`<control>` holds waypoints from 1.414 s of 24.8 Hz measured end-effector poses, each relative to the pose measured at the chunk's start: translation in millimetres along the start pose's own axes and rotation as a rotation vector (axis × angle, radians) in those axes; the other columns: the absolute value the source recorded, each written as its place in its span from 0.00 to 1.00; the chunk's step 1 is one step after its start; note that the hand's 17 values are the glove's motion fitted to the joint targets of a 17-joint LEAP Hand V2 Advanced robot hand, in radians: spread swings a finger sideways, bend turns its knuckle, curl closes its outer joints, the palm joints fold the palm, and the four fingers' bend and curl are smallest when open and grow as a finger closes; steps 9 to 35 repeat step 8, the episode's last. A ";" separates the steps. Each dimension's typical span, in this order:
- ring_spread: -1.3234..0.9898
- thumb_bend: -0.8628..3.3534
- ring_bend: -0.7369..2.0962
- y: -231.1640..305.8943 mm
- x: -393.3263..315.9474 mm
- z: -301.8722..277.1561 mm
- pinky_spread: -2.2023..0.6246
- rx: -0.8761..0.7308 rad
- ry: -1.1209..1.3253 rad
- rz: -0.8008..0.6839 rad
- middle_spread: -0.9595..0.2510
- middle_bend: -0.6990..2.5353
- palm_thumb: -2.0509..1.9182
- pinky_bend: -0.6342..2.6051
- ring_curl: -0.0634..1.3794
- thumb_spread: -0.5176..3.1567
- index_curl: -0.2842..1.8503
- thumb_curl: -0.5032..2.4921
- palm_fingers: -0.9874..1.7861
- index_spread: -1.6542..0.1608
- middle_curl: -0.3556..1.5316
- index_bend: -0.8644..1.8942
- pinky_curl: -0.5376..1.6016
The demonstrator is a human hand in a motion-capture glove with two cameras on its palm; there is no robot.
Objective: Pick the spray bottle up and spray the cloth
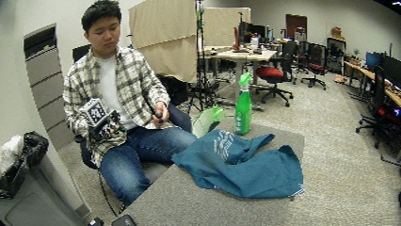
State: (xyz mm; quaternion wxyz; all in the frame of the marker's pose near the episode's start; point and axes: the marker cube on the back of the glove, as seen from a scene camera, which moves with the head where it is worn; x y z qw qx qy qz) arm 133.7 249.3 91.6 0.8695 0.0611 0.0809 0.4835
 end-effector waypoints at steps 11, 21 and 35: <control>0.63 0.20 0.32 62.4 -4.0 38.9 0.86 -0.108 0.017 -0.009 0.73 0.27 0.68 0.31 0.25 0.44 0.30 0.36 0.37 0.69 0.33 0.38 0.40; 0.63 0.20 0.32 62.4 -4.0 38.9 0.86 -0.108 0.017 -0.009 0.73 0.27 0.68 0.31 0.25 0.44 0.30 0.36 0.37 0.69 0.33 0.38 0.40; 0.63 0.20 0.32 62.4 -4.0 38.9 0.86 -0.108 0.017 -0.009 0.73 0.27 0.68 0.31 0.25 0.44 0.30 0.36 0.37 0.69 0.33 0.38 0.40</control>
